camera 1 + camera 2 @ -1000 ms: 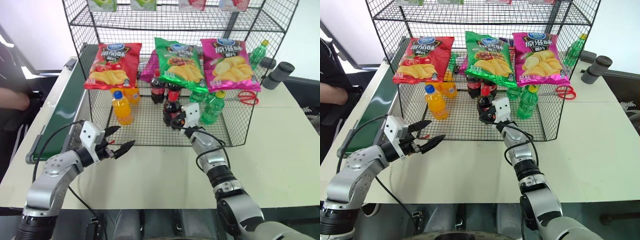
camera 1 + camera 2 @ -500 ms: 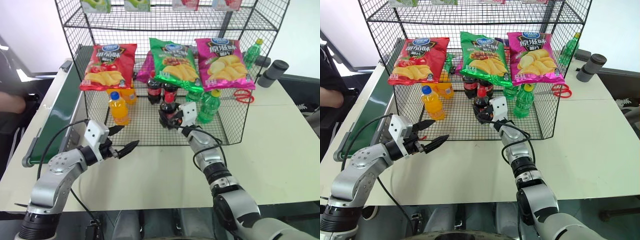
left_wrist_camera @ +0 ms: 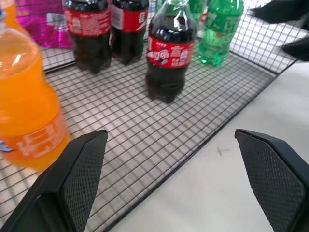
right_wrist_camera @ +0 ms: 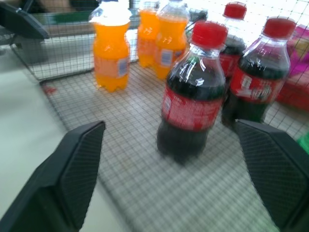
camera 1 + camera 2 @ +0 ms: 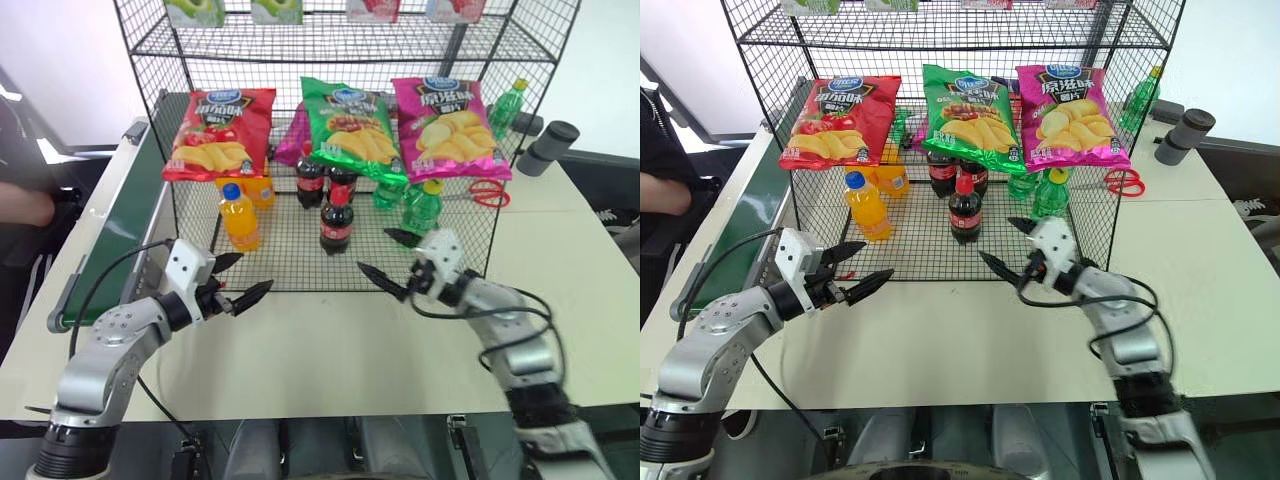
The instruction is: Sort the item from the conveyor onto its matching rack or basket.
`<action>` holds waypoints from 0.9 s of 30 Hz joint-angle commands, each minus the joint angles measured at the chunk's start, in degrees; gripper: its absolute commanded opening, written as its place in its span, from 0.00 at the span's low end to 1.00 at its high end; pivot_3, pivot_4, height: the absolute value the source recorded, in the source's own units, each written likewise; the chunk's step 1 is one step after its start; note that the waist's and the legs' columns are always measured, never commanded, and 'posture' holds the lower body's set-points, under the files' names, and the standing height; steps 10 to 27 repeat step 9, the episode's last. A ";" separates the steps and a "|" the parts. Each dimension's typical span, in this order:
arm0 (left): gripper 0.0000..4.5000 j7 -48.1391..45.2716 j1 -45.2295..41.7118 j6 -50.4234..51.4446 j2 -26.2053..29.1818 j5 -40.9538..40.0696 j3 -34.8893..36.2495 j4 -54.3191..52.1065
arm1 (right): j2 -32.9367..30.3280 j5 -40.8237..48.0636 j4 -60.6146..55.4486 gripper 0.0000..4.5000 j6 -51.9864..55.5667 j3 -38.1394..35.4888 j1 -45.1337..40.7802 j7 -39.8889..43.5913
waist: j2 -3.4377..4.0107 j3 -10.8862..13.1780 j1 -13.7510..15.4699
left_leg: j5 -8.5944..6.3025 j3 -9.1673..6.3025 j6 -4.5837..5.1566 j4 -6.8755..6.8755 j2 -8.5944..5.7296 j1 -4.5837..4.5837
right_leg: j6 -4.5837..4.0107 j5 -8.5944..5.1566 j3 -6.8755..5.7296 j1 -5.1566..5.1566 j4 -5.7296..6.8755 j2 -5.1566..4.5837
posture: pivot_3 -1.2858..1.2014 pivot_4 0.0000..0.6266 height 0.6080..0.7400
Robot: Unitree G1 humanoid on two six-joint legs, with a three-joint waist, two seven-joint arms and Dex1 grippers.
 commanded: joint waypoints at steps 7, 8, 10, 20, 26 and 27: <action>1.00 -3.31 0.43 -1.63 2.74 -0.76 4.21 2.09 | -10.95 10.33 -9.97 0.99 10.88 -15.36 8.84 3.77 | 0.01 -0.01 0.30 | 0.00 0.00 0.01 0.00 -0.01 0.03 | 0.00 -0.01 -0.01 0.07 -0.06 0.03 | 0.52 0.24 1.00; 1.00 -3.97 0.43 -2.08 2.99 -0.73 4.34 2.22 | -11.44 10.47 -9.76 0.99 11.12 -15.76 9.43 4.17 | 0.01 -0.01 0.33 | 0.00 0.01 0.01 0.00 -0.01 0.03 | 0.00 -0.01 -0.01 0.07 -0.07 0.03 | 0.52 0.24 1.00; 1.00 -4.53 0.32 -2.51 3.07 -0.88 4.61 2.44 | -11.75 10.52 -9.51 0.99 11.25 -16.00 9.87 4.56 | 0.01 -0.01 0.33 | 0.00 0.01 0.01 0.00 -0.01 0.03 | 0.00 -0.01 0.00 0.08 -0.08 0.04 | 0.52 0.24 1.00; 1.00 -4.53 0.32 -2.51 3.07 -0.88 4.61 2.44 | -11.75 10.52 -9.51 0.99 11.25 -16.00 9.87 4.56 | 0.01 -0.01 0.33 | 0.00 0.01 0.01 0.00 -0.01 0.03 | 0.00 -0.01 0.00 0.08 -0.08 0.04 | 0.52 0.24 1.00; 1.00 -4.53 0.32 -2.51 3.07 -0.88 4.61 2.44 | -11.75 10.52 -9.51 0.99 11.25 -16.00 9.87 4.56 | 0.01 -0.01 0.33 | 0.00 0.01 0.01 0.00 -0.01 0.03 | 0.00 -0.01 0.00 0.08 -0.08 0.04 | 0.52 0.24 1.00; 1.00 -4.53 0.32 -2.51 3.07 -0.88 4.61 2.44 | -11.75 10.52 -9.51 0.99 11.25 -16.00 9.87 4.56 | 0.01 -0.01 0.33 | 0.00 0.01 0.01 0.00 -0.01 0.03 | 0.00 -0.01 0.00 0.08 -0.08 0.04 | 0.52 0.24 1.00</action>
